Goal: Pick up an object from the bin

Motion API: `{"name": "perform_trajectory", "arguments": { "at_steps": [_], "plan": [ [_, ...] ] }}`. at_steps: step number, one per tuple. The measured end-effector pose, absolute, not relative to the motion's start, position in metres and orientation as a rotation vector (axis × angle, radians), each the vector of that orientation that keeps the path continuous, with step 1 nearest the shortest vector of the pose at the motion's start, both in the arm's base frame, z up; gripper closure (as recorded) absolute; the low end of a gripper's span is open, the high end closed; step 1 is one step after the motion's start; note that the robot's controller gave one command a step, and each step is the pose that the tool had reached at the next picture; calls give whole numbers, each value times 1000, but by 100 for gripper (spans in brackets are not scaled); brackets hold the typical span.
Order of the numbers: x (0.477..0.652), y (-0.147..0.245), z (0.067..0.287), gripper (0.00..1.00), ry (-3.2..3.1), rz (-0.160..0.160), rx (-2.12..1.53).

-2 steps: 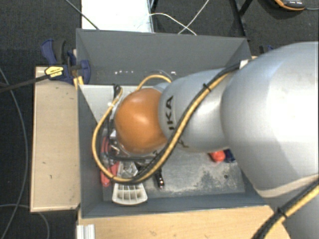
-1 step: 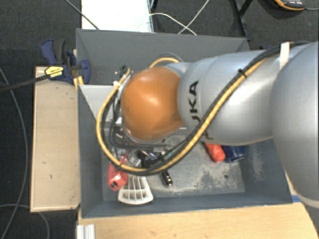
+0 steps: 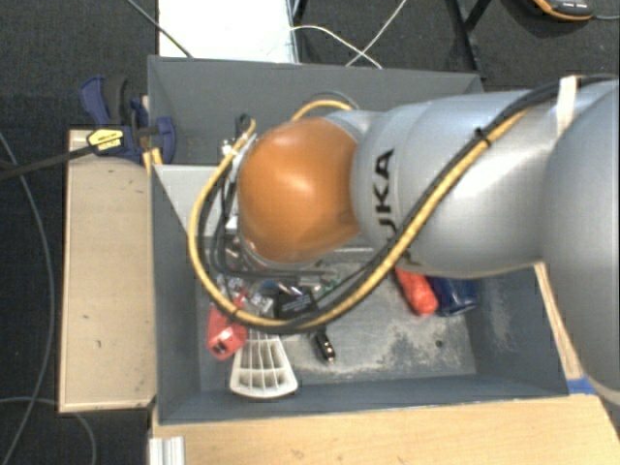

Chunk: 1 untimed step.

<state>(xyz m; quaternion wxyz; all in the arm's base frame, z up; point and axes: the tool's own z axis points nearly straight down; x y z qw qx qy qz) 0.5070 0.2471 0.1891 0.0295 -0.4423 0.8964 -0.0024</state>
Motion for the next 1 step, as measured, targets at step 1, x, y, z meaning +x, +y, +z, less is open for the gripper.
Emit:
{"name": "perform_trajectory", "arguments": {
  "at_steps": [1],
  "plan": [
    [515, 249, 149, 100, 2715, -10, -1485]
  ]
}}
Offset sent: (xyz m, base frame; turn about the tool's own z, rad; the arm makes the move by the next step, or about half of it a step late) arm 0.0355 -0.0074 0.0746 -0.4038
